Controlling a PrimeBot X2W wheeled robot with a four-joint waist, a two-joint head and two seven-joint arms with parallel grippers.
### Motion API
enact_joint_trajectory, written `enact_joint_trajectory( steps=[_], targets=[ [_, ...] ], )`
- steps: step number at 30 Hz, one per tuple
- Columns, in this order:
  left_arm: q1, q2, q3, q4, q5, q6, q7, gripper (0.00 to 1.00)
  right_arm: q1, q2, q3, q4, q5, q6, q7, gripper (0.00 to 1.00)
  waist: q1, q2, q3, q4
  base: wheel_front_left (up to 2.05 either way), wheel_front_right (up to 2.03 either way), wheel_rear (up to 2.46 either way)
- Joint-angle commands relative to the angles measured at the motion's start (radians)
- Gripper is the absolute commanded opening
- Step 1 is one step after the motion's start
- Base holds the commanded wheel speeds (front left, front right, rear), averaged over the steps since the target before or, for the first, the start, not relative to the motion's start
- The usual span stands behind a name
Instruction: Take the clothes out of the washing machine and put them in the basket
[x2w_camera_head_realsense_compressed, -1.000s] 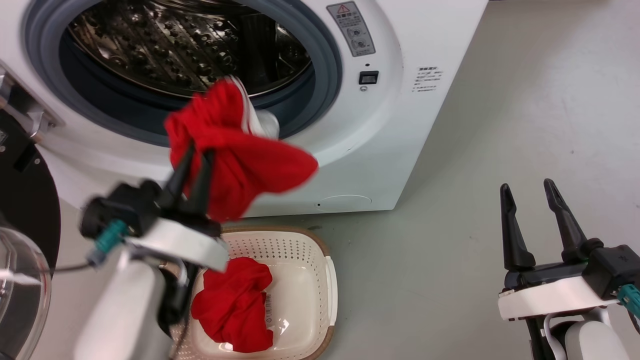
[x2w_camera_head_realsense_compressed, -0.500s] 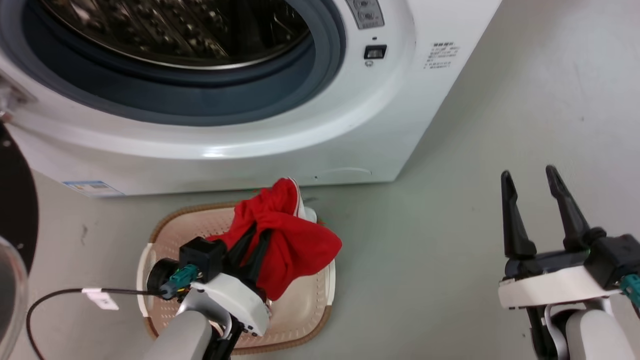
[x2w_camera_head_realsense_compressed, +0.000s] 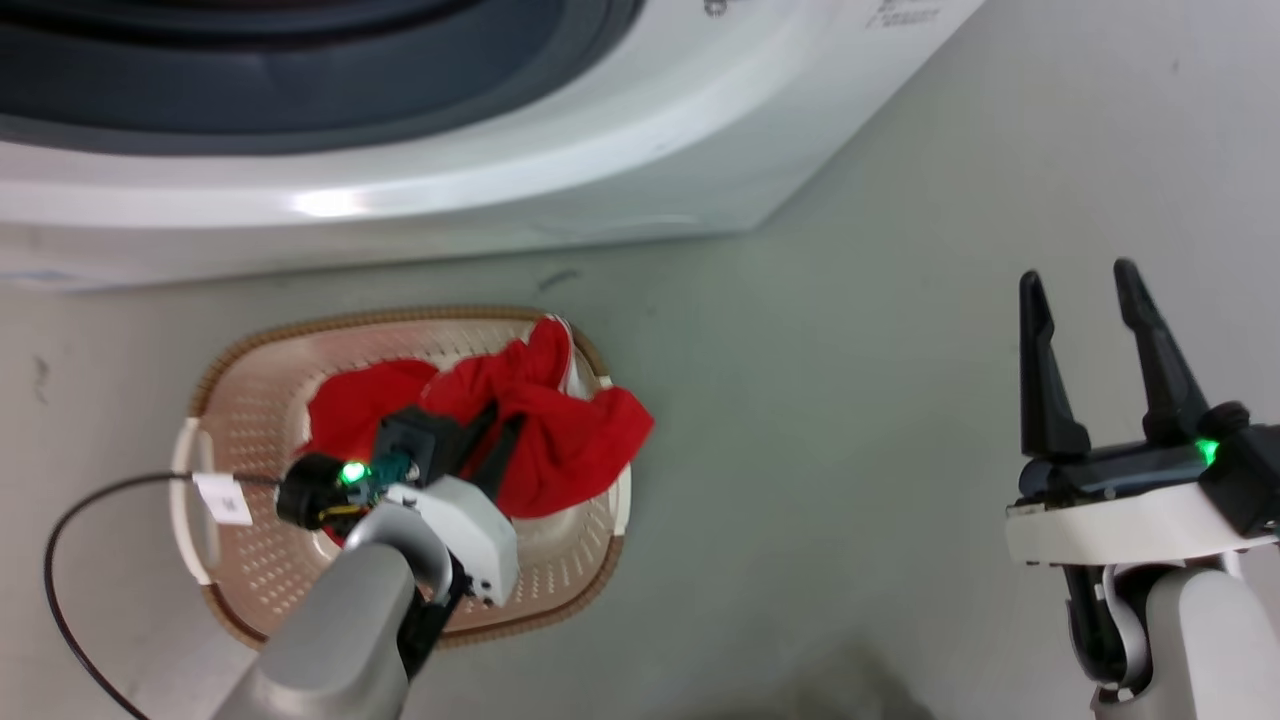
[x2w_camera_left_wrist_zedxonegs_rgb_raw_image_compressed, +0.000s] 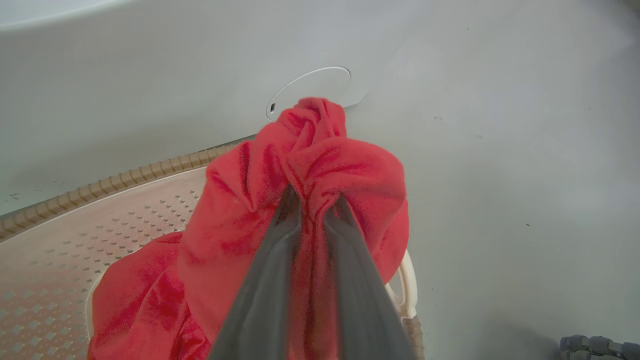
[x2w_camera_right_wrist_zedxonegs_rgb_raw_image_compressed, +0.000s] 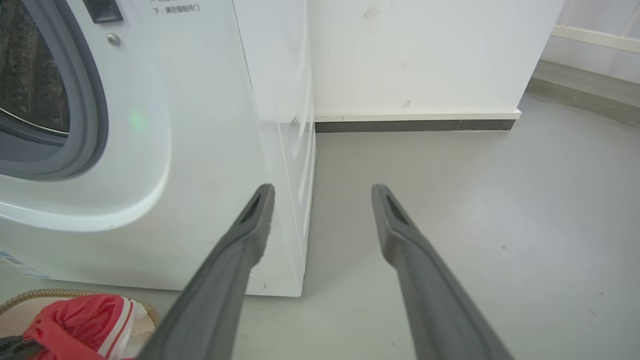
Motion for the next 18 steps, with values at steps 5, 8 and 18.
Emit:
enact_joint_trajectory(
  steps=[5, 8, 18],
  targets=[
    [-0.104, 0.016, -0.037, 0.103, 0.003, -0.002, -0.003, 0.0, -0.043, 0.001, -0.001, -0.018, 0.017, -0.001, -0.002, 1.0, -0.0001, -0.0001, 0.147, -0.044, 0.0, 0.0, 0.0],
    [-0.166, 0.036, -0.063, 0.166, 0.043, -0.002, -0.003, 0.0, -0.058, 0.001, 0.007, -0.026, 0.029, -0.001, -0.002, 1.0, -0.0001, -0.0001, 0.193, -0.054, 0.0, 0.0, 0.0],
    [-0.283, 0.03, -0.072, 0.327, 0.063, -0.002, -0.002, 0.0, -0.091, 0.001, 0.016, -0.051, 0.064, -0.001, -0.002, 1.0, -0.0001, -0.0001, 0.311, -0.084, 0.0, 0.0, 0.0]
  ],
)
